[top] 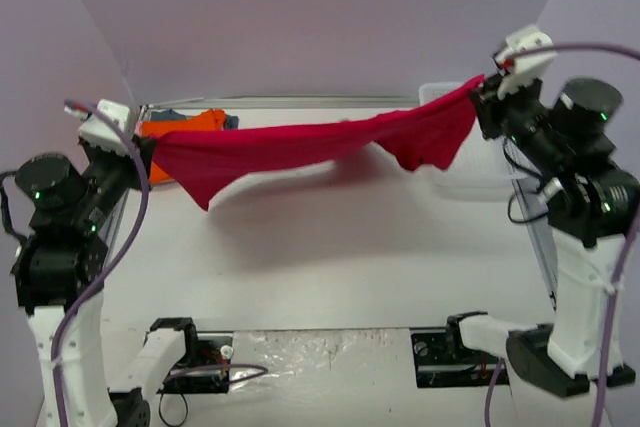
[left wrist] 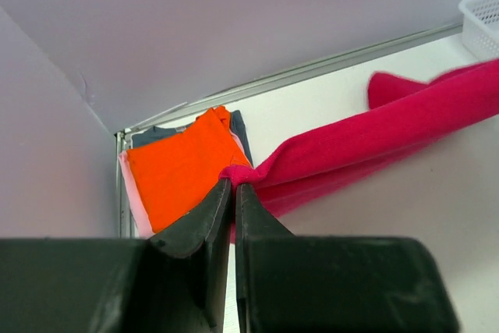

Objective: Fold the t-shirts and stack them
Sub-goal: Move the tshirt to the center of the board

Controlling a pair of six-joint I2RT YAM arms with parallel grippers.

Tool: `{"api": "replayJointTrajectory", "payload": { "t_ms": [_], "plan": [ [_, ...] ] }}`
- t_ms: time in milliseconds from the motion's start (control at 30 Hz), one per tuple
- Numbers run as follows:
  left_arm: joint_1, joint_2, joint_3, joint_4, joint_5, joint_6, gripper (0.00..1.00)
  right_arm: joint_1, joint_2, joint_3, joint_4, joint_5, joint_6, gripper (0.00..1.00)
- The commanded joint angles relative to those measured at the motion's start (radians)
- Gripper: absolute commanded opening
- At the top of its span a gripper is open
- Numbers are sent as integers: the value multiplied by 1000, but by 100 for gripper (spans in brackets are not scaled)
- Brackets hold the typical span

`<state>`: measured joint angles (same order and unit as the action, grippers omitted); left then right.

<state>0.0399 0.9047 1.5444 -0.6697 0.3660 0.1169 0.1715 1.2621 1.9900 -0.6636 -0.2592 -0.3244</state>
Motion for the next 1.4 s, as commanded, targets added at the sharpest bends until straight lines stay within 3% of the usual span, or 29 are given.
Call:
{"api": "replayJointTrajectory", "payload": {
  "t_ms": [0, 133, 333, 567, 767, 800, 833, 867, 900, 967, 1067, 1233, 1333, 1367],
  "plan": [
    [-1, -43, 39, -51, 1, 4, 2, -10, -117, -1, 42, 18, 27, 0],
    [-2, 17, 117, -59, 1, -6, 2, -17, -90, 98, 33, 61, 12, 0],
    [-1, 158, 143, 22, 2, -16, 2, -17, 134, 178, 42, 101, -13, 0],
    [-15, 345, 46, 160, -29, 30, 2, -6, 487, 246, 127, 143, -16, 0],
    [-63, 655, -9, 312, -76, 81, 2, 13, 851, 381, 174, 236, -44, 0],
    [-70, 699, 2, 327, -108, 90, 7, 16, 905, 409, 174, 251, -42, 2],
    [-80, 747, 16, 329, -127, 114, 75, 17, 1001, 432, 171, 253, -44, 52],
    [-84, 836, 58, 326, -136, 131, 94, 32, 1040, 447, 171, 299, -59, 76],
    [-95, 870, 78, 317, -186, 147, 94, 37, 1101, 464, 168, 316, -59, 89],
    [-103, 919, 106, 318, -213, 165, 94, 46, 1114, 446, 165, 327, -62, 93],
    [-126, 866, 68, 329, -242, 197, 94, 49, 1051, 336, 170, 279, -48, 95],
    [-152, 717, -24, 338, -262, 224, 94, 63, 850, 97, 197, 222, -62, 94],
    [-158, 614, -79, 317, -239, 211, 94, 60, 766, -26, 199, 224, -76, 88],
    [-158, 596, -93, 305, -234, 207, 94, 60, 748, -55, 200, 227, -76, 82]
  ]
}}
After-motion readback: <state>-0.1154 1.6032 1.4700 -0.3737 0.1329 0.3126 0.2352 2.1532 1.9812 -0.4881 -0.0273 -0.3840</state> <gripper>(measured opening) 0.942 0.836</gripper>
